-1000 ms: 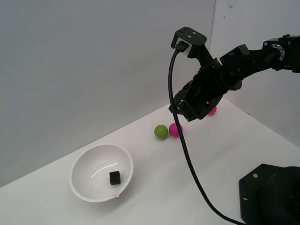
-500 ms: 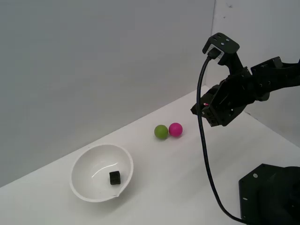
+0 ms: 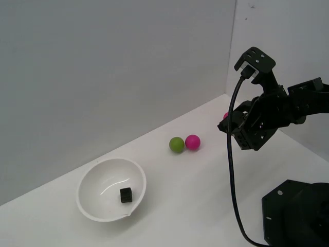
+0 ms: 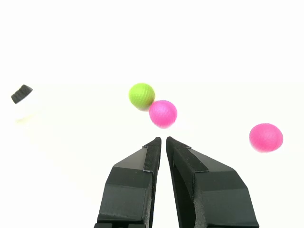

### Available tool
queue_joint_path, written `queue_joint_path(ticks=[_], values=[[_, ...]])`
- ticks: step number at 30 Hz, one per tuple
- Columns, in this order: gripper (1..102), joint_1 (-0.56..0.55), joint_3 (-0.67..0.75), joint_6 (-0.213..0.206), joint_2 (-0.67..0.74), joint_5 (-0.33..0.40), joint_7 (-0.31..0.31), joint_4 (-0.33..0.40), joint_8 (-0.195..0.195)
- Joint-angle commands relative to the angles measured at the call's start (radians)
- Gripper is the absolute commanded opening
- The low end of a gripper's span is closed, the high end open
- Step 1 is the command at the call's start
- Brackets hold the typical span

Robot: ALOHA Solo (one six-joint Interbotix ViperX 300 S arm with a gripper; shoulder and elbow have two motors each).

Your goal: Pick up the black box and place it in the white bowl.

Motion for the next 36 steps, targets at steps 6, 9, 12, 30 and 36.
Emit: queue_joint_path(ticks=[6,9,12,30,36], values=[[3,0.006,0.052,-0.008,0.049,0.003,0.008,0.003,0.014],[3,0.008,0.08,-0.003,0.077,0.008,0.008,0.008,0.015],[3,0.011,0.1,0.003,0.095,0.011,0.008,0.012,0.015],[3,0.017,0.123,0.003,0.12,0.014,0.008,0.014,0.015],[3,0.044,0.146,0.003,0.141,0.015,0.009,0.017,0.014]])
